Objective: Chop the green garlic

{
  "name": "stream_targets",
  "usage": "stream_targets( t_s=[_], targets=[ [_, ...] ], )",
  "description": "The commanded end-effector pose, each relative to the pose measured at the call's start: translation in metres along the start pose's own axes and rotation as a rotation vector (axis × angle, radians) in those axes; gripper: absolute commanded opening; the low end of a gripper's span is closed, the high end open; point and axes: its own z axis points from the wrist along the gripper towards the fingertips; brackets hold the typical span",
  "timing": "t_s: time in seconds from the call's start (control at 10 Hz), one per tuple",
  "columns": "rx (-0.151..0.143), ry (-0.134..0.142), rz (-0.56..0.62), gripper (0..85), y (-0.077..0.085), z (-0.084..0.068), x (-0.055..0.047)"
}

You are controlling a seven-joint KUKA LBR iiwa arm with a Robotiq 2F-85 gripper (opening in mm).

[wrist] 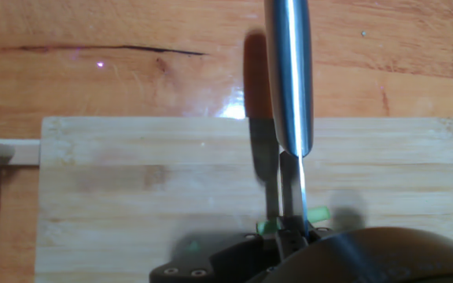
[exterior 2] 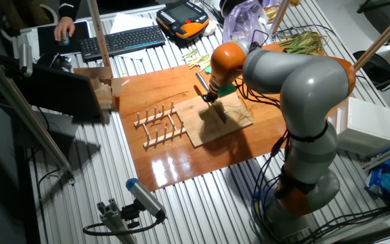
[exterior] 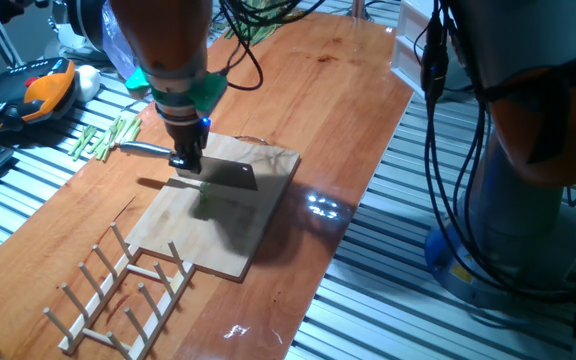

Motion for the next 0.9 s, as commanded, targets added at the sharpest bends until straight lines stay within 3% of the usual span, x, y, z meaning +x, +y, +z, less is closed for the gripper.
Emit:
stream_targets(
  t_s=[0.0, 0.4, 0.6, 0.8],
  targets=[
    [-0.004, -0.003, -0.001, 0.0, 0.000, 0.003, 0.000],
    [-0.016, -0.018, 0.010, 0.0, 0.009, 0.020, -0.012],
    [-0.017, 0.004, 0.022, 0.0, 0.015, 0.011, -0.026],
    [-0.010, 0.011, 0.019, 0.0, 0.014, 0.001, -0.028]
  ],
)
